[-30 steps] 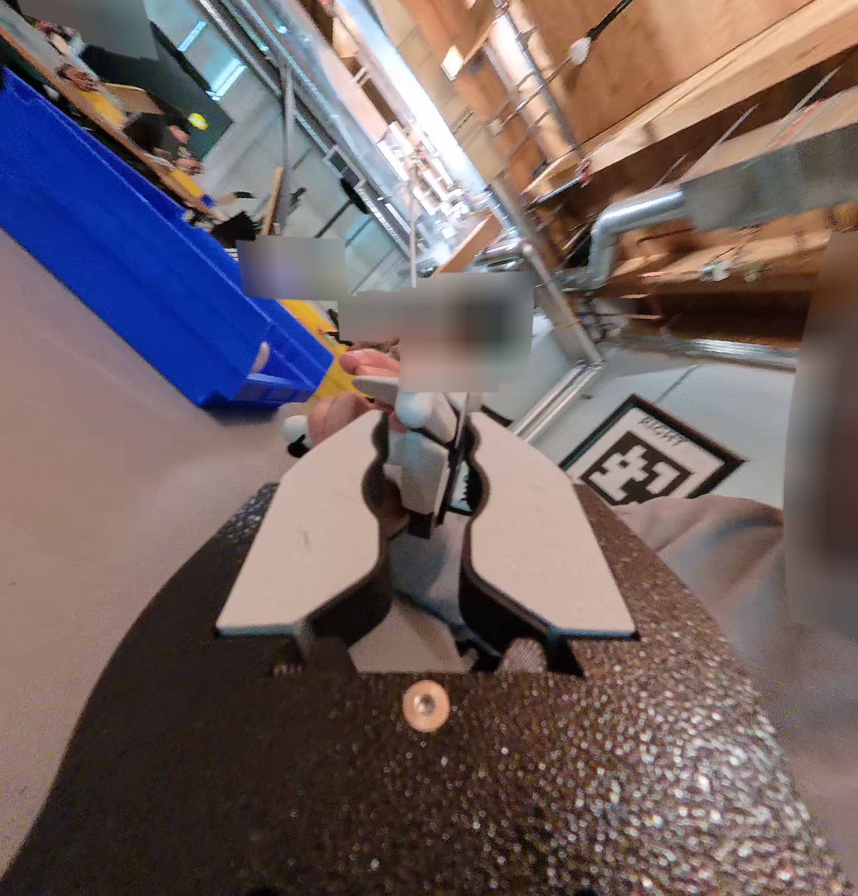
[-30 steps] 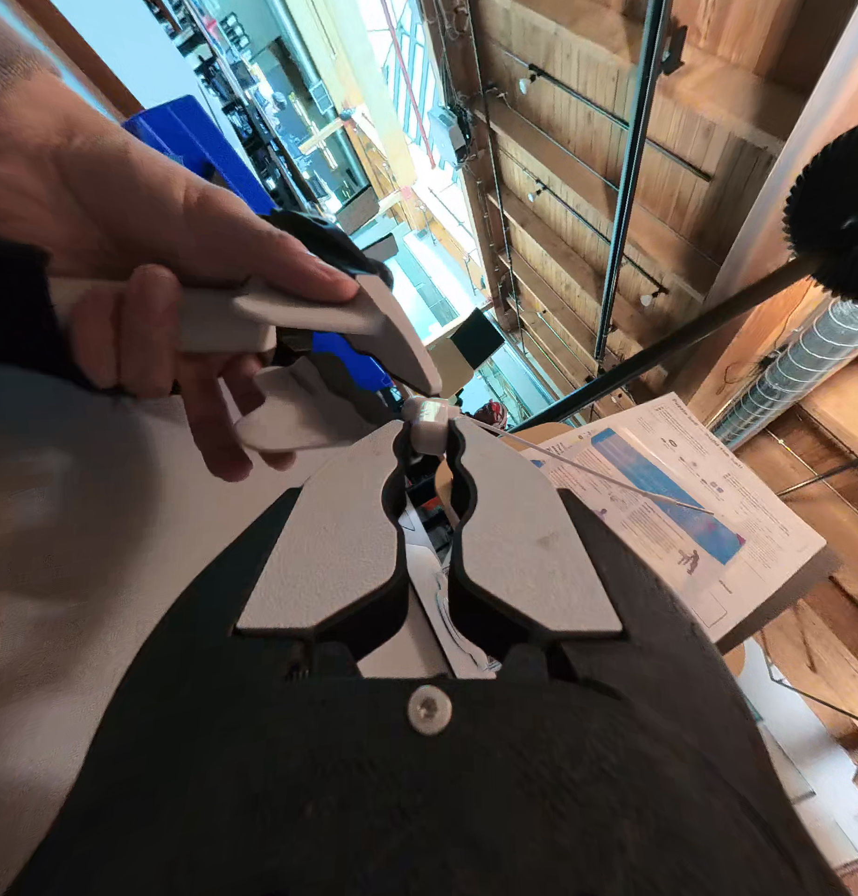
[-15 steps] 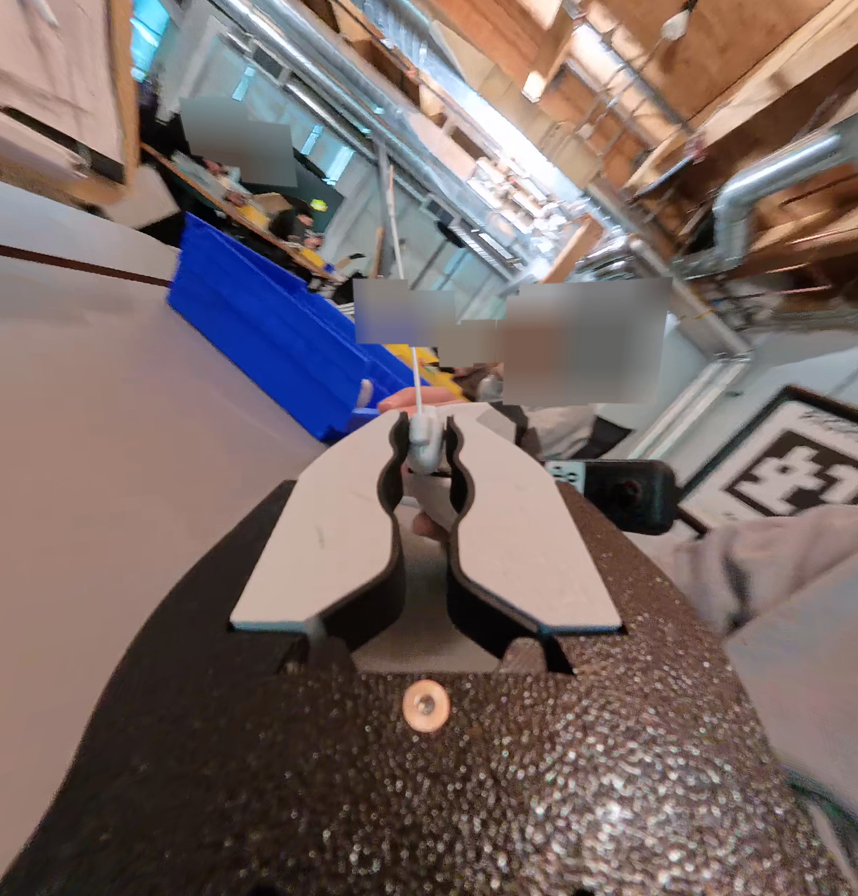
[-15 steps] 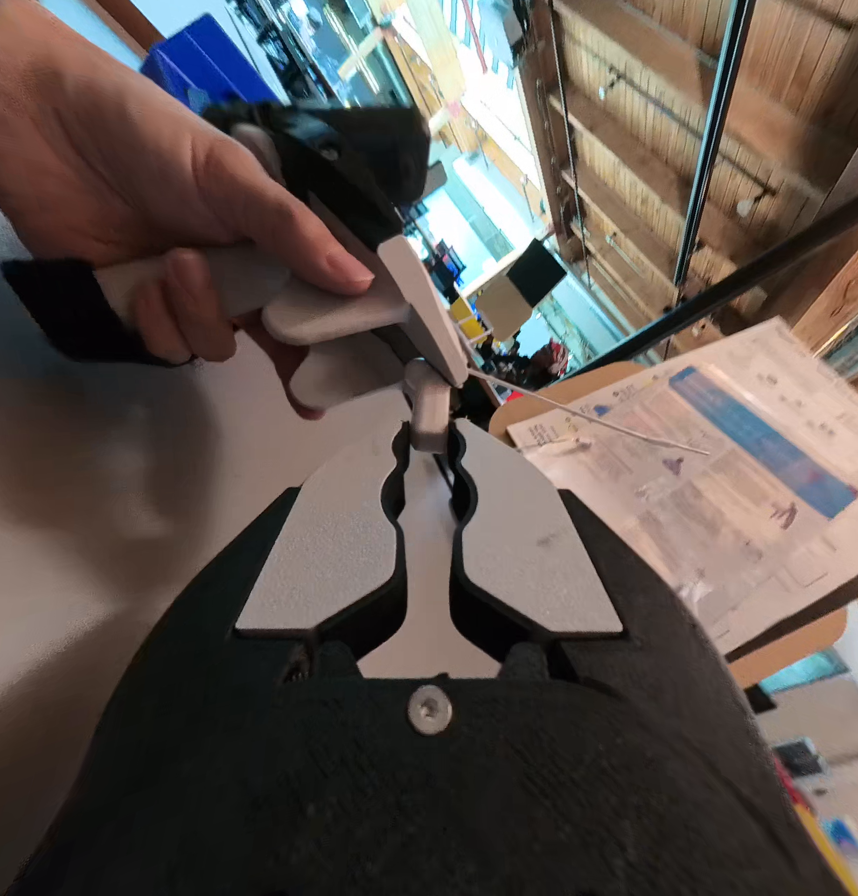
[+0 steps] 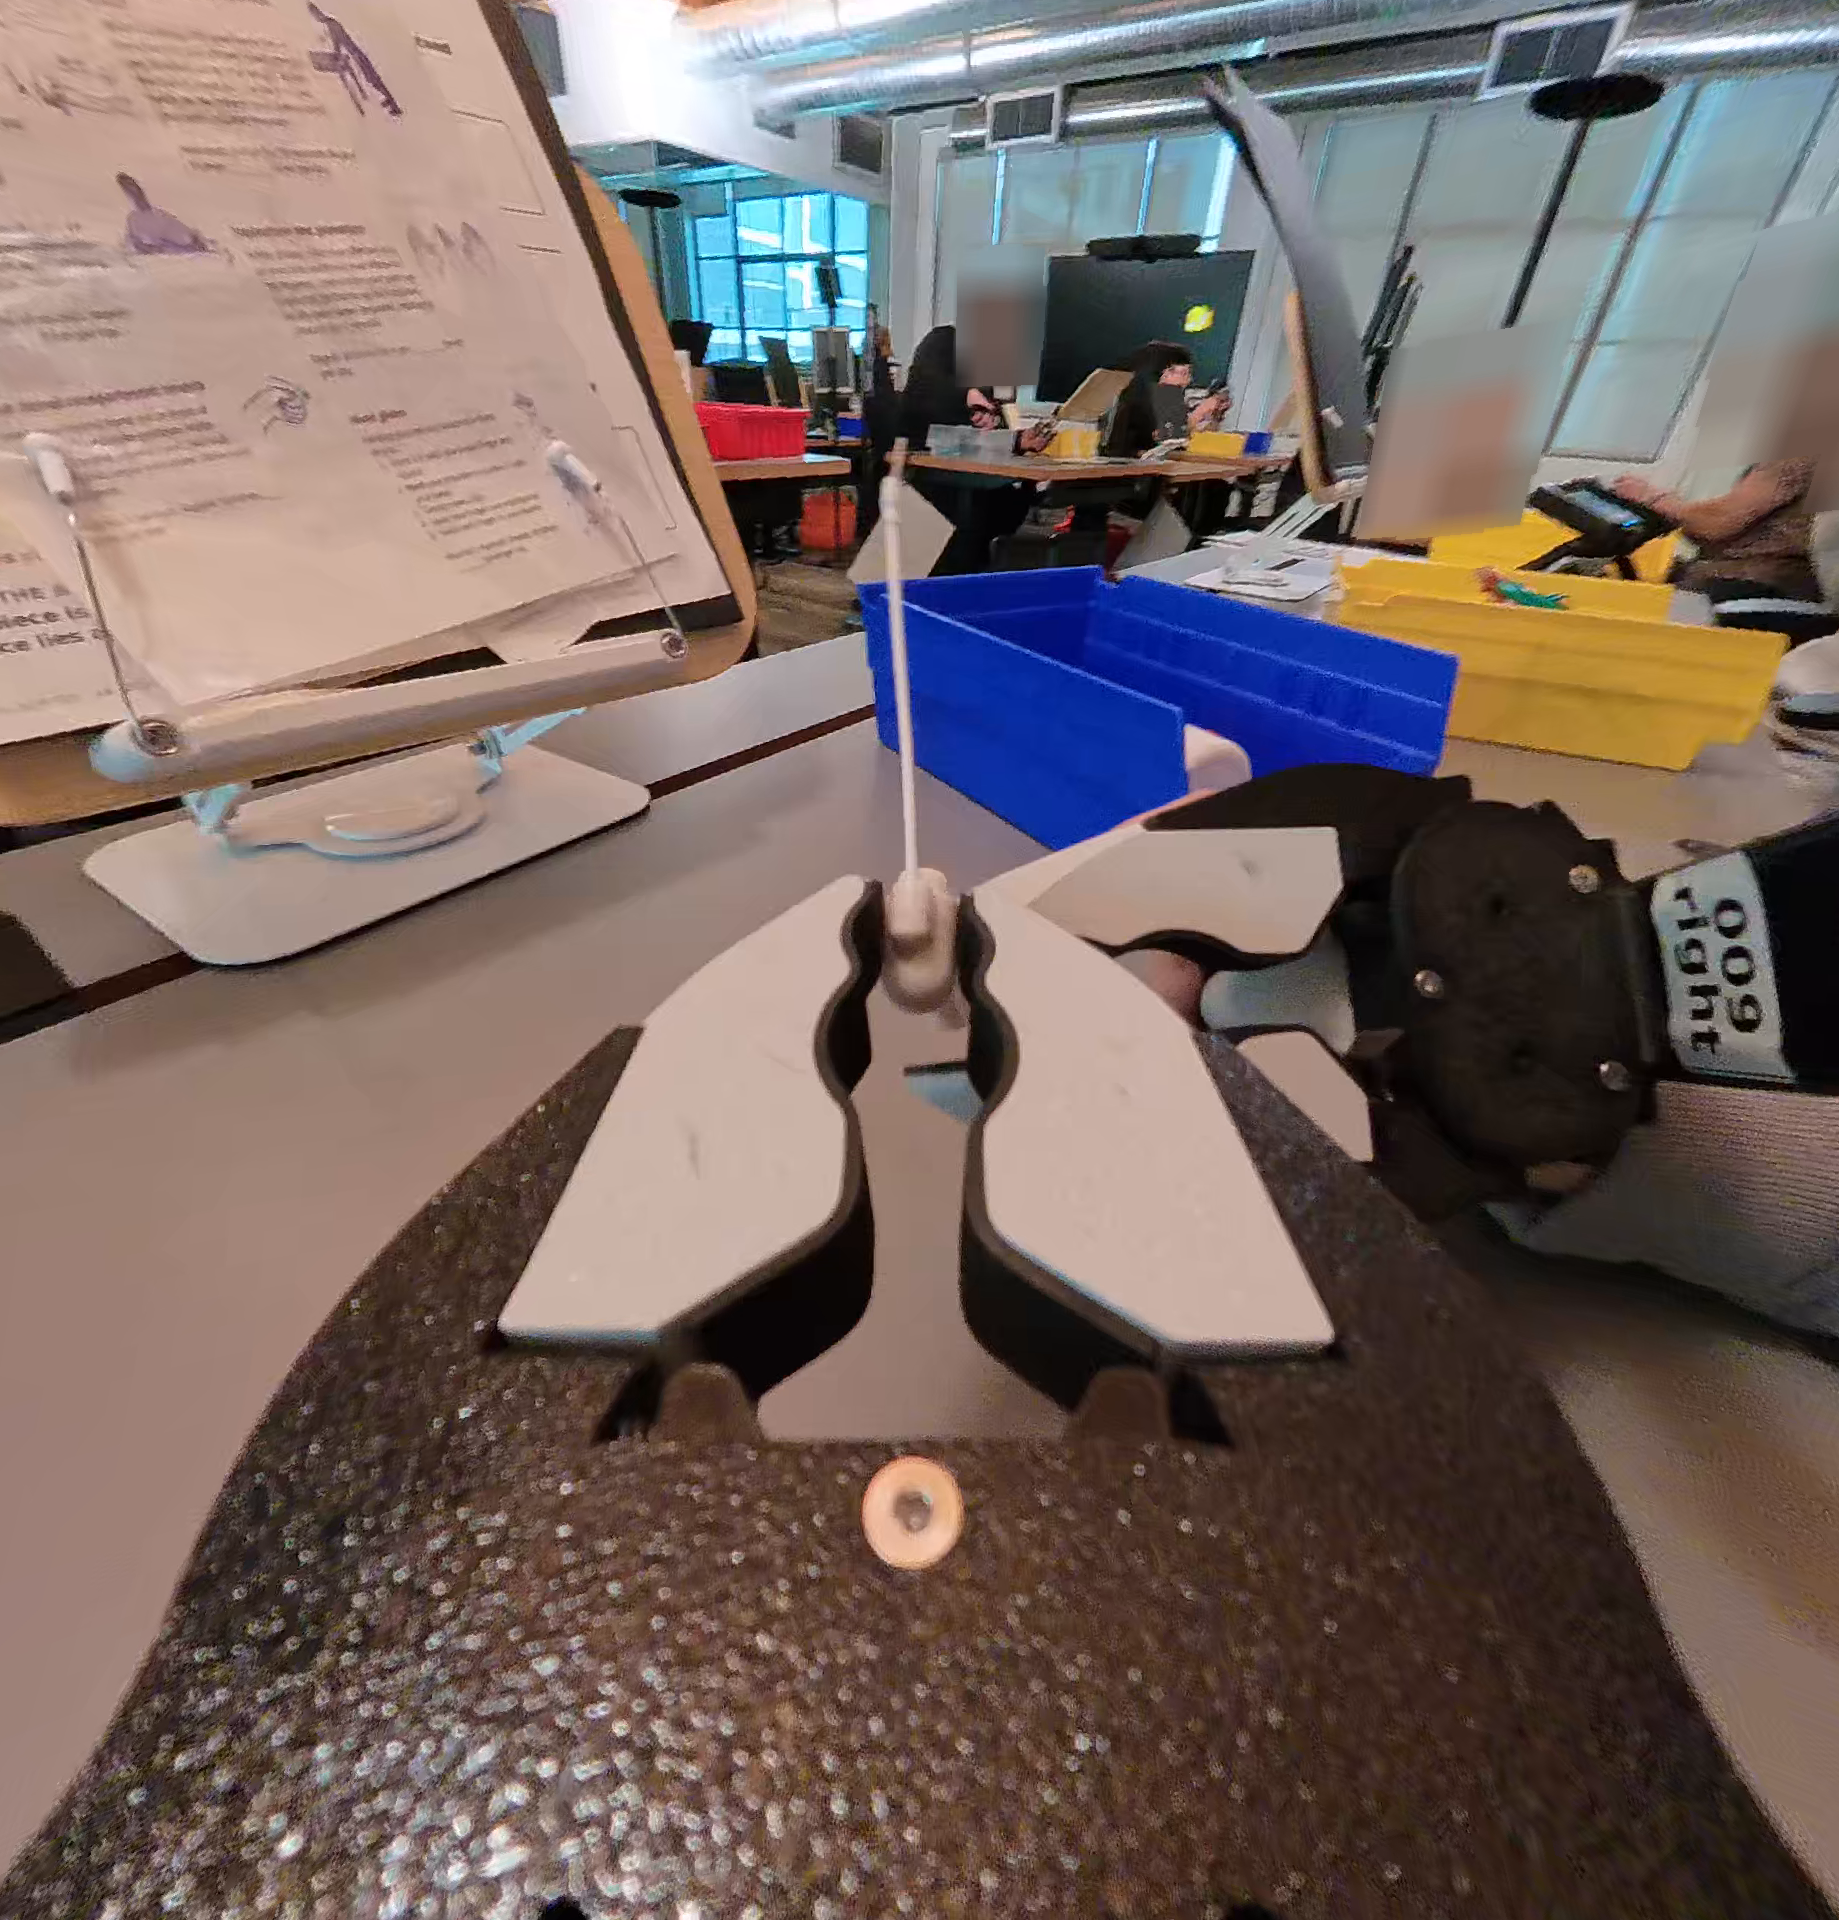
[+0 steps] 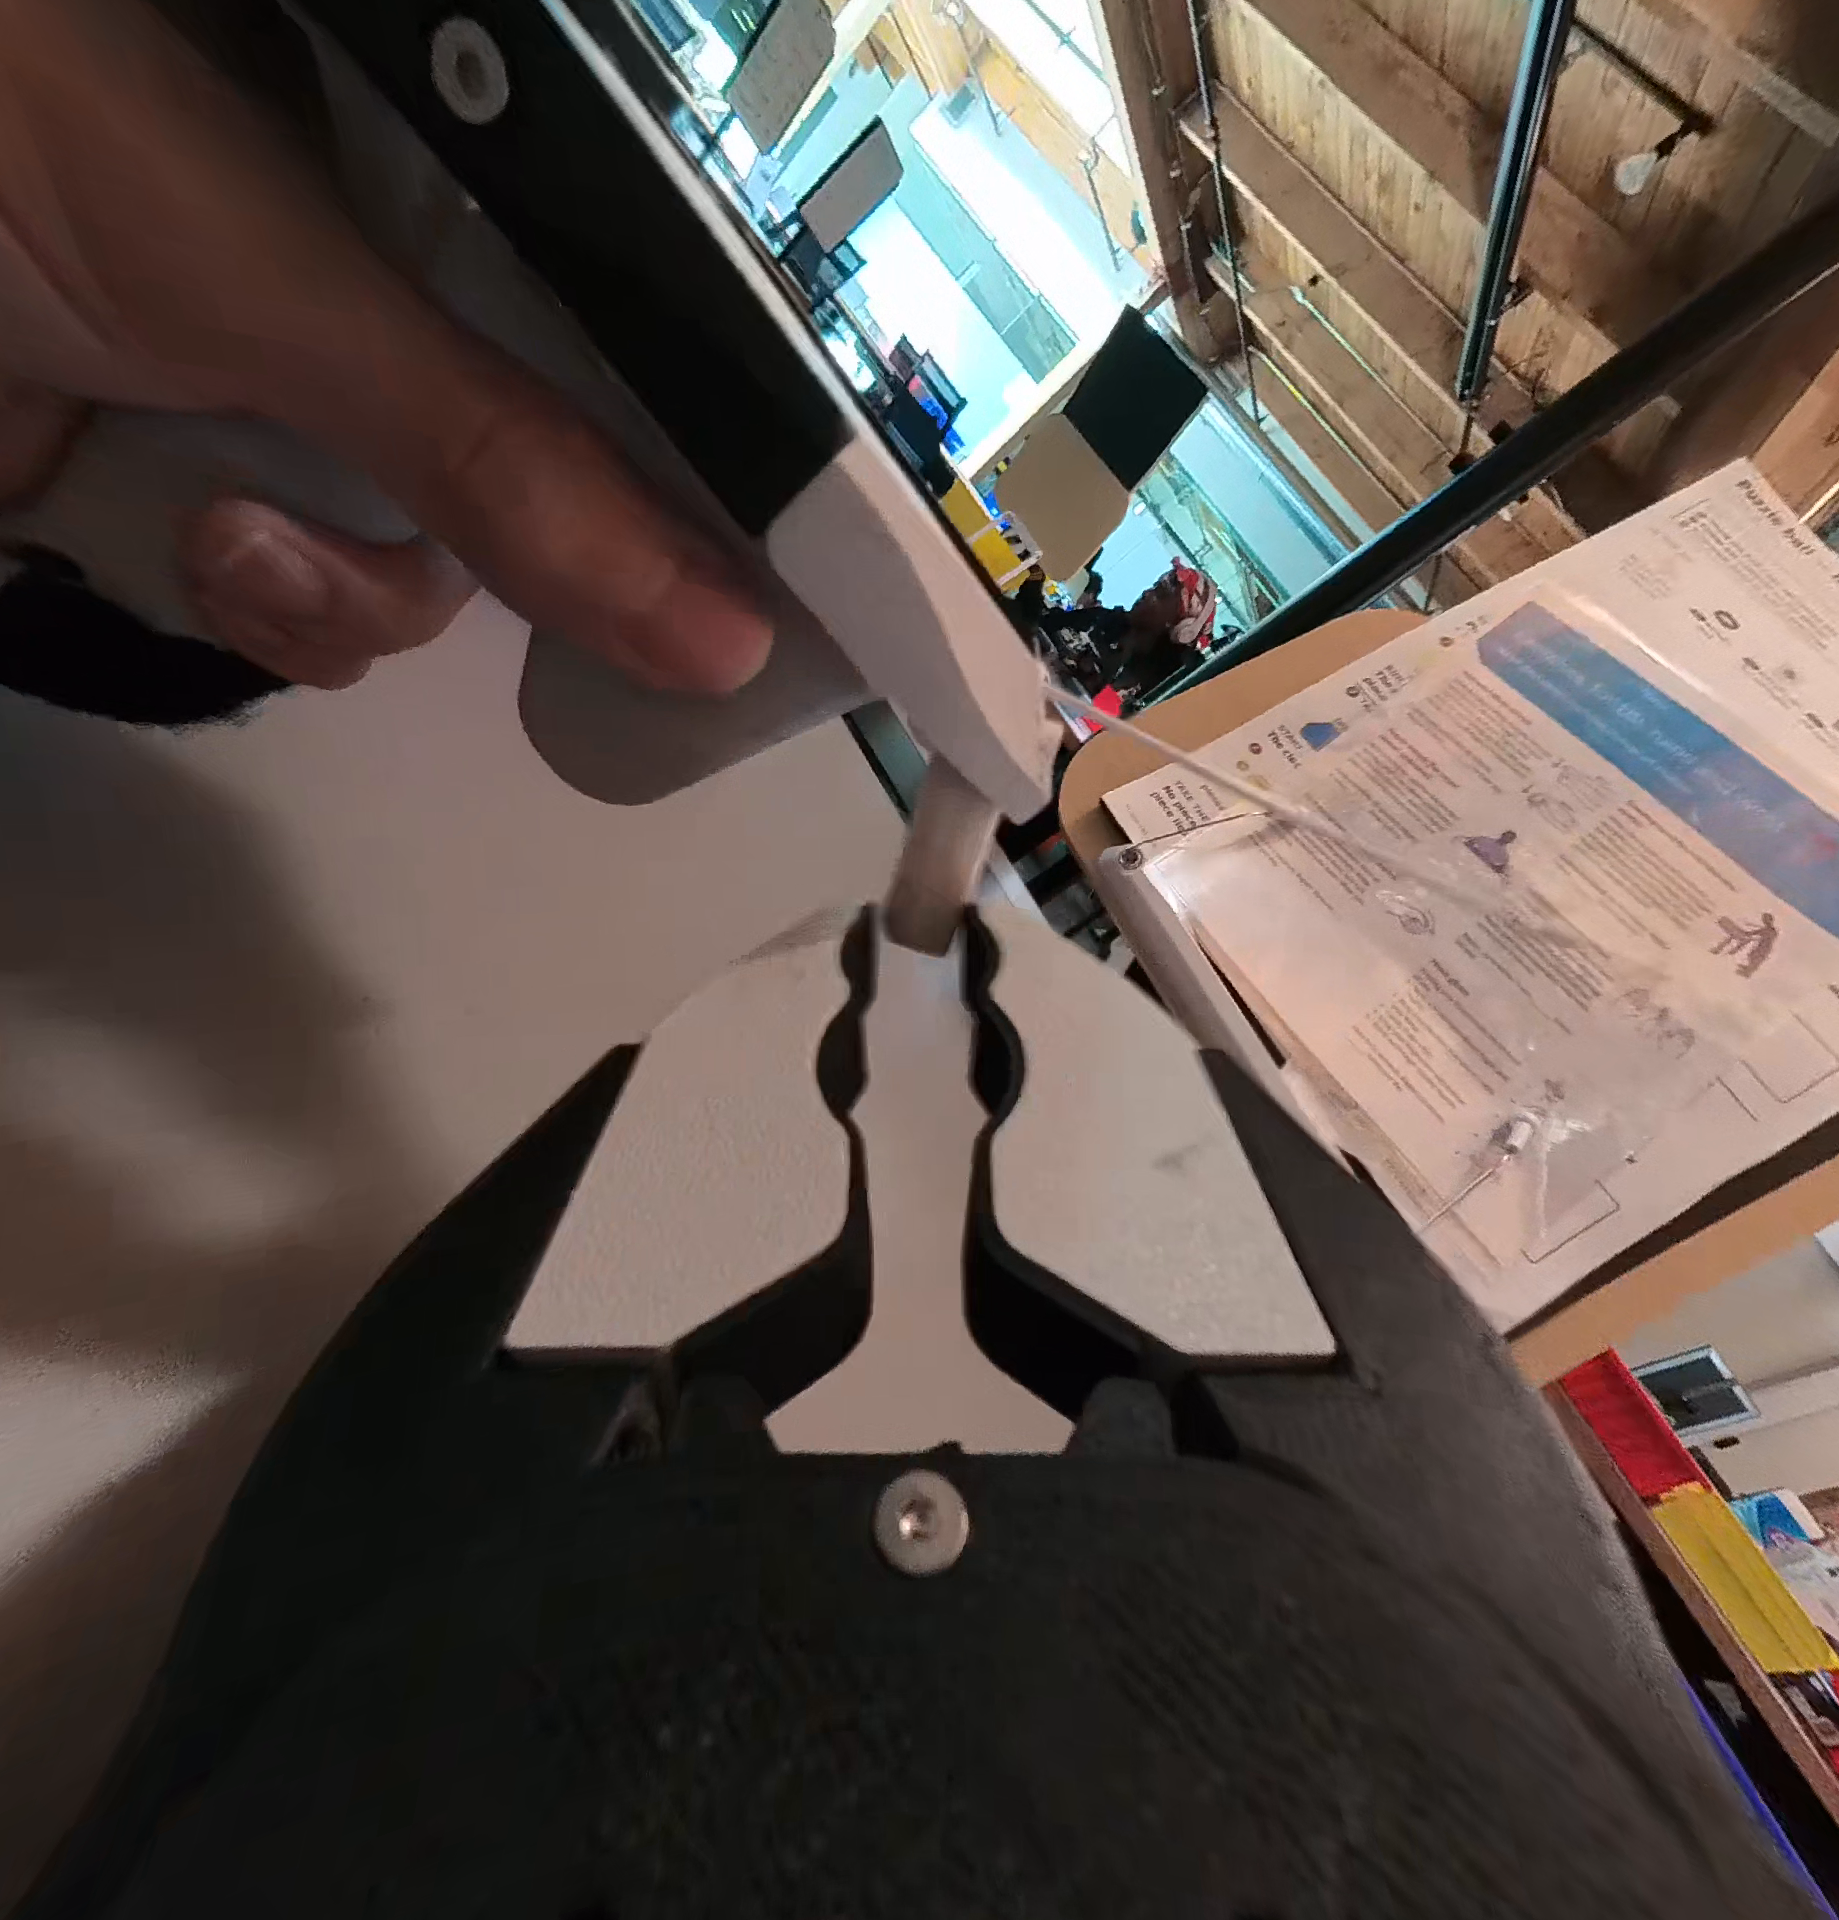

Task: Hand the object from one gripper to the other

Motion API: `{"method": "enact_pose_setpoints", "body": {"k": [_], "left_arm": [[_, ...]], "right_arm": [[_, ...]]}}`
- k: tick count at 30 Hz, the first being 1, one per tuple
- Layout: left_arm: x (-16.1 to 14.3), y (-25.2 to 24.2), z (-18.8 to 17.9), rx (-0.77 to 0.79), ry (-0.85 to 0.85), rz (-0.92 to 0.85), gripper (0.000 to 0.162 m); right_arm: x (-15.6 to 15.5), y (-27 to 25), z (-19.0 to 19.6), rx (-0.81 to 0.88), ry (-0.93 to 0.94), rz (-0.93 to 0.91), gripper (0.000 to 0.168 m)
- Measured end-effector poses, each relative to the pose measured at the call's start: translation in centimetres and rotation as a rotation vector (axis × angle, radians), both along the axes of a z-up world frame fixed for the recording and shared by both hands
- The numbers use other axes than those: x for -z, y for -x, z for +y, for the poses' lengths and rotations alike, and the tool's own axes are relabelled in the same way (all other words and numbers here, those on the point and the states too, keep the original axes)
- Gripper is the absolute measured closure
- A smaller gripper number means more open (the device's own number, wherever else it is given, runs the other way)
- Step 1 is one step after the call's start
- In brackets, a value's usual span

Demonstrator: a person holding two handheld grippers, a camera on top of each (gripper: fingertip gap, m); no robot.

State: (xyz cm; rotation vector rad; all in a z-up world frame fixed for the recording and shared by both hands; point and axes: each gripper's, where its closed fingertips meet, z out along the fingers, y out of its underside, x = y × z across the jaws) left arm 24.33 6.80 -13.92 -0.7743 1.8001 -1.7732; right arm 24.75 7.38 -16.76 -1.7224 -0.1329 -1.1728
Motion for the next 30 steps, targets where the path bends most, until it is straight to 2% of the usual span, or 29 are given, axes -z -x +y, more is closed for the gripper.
{"method": "enact_pose_setpoints", "body": {"k": [2,5,7,9,13,17,22,24,30], "left_arm": [[0.0,0.1,-0.1,-0.003,-0.027,-0.027,0.149],[-1.0,1.0,-0.5,0.067,0.007,-0.089,0.147],[-1.6,1.9,-0.9,0.163,0.050,-0.112,0.142],[-2.1,3.0,-1.1,0.282,0.114,-0.101,0.130],[-2.8,5.1,-1.2,0.538,0.303,0.024,0.128],[-3.8,6.9,-1.4,0.725,0.451,0.077,0.127],[-4.2,8.8,-2.4,0.850,0.477,0.055,0.129],[-4.1,9.0,-2.6,0.839,0.455,0.013,0.139],[-3.8,7.5,-2.1,0.728,0.410,-0.011,0.140]], "right_arm": [[0.0,0.2,0.0,-0.037,-0.018,0.055,0.154],[-0.8,1.4,0.1,-0.202,-0.160,0.248,0.155],[-1.6,2.8,0.2,-0.370,-0.265,0.399,0.155],[-2.9,4.5,-0.1,-0.576,-0.394,0.589,0.155],[-6.1,7.9,-1.9,-1.018,-0.575,0.907,0.155],[-7.0,9.6,-2.4,-1.222,-0.598,1.079,0.155],[-5.8,11.1,-0.9,-1.259,-0.518,1.197,0.155],[-5.4,11.2,-0.6,-1.254,-0.512,1.216,0.155],[-4.7,9.5,-0.4,-1.115,-0.507,1.153,0.155]]}}
